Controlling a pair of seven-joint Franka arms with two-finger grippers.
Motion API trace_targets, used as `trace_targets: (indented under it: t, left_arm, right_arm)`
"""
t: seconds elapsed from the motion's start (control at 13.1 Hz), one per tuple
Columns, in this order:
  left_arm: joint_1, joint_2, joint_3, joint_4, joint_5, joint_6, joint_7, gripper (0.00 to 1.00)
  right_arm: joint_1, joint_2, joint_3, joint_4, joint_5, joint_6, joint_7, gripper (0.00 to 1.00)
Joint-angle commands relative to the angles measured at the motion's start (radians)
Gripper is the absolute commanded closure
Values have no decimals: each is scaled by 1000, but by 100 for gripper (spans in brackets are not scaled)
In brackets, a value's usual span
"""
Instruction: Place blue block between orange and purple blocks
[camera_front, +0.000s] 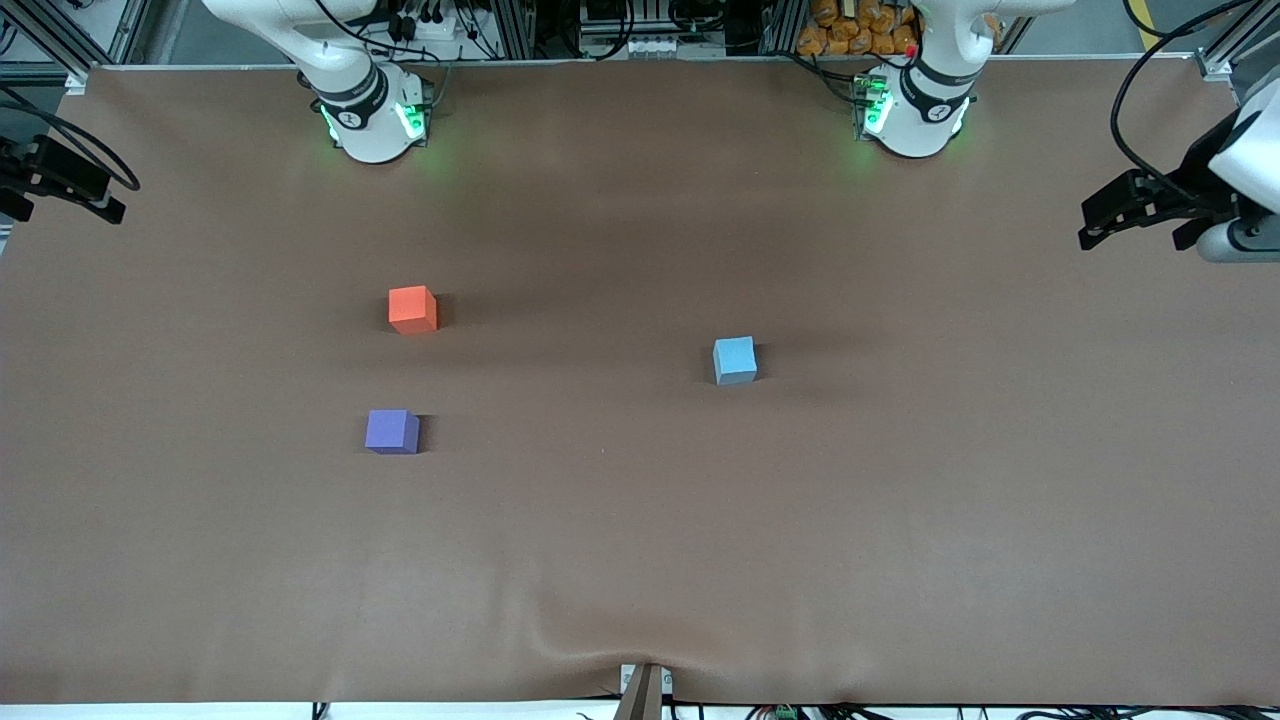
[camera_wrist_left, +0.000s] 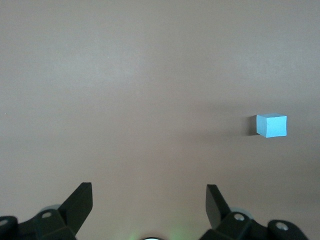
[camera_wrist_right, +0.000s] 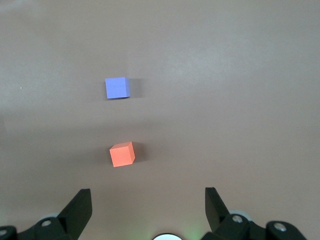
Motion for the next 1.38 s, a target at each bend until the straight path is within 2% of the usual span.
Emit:
trace_targets:
  t: [0.0, 1.0, 1.15, 1.3]
  left_arm:
    - [-7, 13, 1, 29, 3, -7, 16, 0]
    - [1, 15, 3, 28, 3, 8, 10, 0]
    - [-9, 44, 1, 29, 3, 26, 9, 0]
    - [-63, 107, -25, 31, 6, 39, -10, 0]
  right_arm:
    - [5, 7, -2, 21, 4, -6, 14, 0]
    - [6, 13, -2, 19, 6, -6, 14, 0]
    - [6, 13, -2, 19, 7, -6, 14, 0]
    - [6, 13, -2, 19, 7, -6, 14, 0]
